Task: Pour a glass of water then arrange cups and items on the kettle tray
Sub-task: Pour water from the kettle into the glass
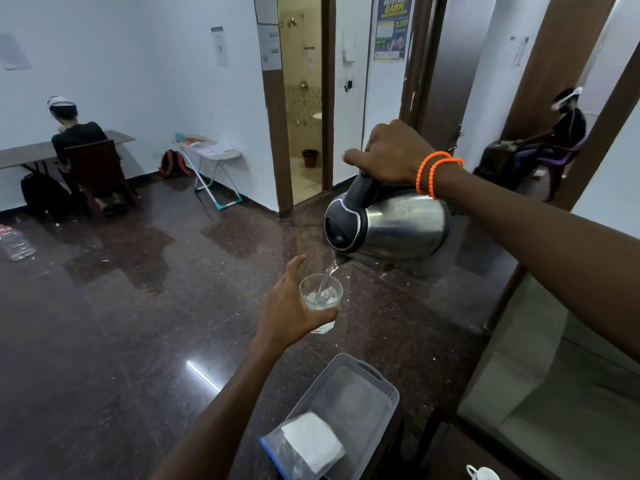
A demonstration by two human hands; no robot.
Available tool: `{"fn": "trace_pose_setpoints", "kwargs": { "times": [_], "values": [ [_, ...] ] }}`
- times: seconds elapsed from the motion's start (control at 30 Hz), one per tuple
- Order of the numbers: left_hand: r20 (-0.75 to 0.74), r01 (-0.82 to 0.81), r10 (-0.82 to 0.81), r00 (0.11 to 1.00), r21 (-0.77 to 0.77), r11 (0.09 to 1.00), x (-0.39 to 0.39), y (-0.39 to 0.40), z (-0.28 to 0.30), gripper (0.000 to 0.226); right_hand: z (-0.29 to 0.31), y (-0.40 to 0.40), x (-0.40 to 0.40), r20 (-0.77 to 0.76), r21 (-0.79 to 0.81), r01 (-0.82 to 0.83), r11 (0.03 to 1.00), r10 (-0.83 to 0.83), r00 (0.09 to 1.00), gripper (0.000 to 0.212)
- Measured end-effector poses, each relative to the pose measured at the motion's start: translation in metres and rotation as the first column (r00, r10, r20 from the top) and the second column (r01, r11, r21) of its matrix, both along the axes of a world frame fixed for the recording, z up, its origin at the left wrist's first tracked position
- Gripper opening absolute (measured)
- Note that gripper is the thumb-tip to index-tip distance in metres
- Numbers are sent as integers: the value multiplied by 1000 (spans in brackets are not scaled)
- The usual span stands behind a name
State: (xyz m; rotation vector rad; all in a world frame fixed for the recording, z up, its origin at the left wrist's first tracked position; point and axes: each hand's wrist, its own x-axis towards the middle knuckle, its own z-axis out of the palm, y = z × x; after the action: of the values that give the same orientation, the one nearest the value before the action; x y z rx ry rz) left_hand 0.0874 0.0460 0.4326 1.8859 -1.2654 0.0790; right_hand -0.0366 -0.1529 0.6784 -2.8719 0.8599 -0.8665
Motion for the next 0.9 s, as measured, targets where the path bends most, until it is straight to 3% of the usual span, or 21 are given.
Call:
{"fn": "trace_pose_setpoints", "kwargs": {
  "times": [0.37,0.53,0.7,0.9],
  "values": [
    [-60,18,-16,998,36,999,1,-9,-13,115,-45,-14,-1,70,90,52,995,-58,996,59],
    [-109,13,-6,994,65,998,-1,-13,-22,116,-72,-24,-9,170,226,118,967,-158,973,64],
    [-136,1,9,991,79,997,-1,-14,-34,113,-112,-38,-22,196,464,199,863,-319,927,59],
    [-182,3,16,983,105,994,4,-17,-58,112,-182,-46,-44,286,773,169,612,-574,767,53]
  ]
}}
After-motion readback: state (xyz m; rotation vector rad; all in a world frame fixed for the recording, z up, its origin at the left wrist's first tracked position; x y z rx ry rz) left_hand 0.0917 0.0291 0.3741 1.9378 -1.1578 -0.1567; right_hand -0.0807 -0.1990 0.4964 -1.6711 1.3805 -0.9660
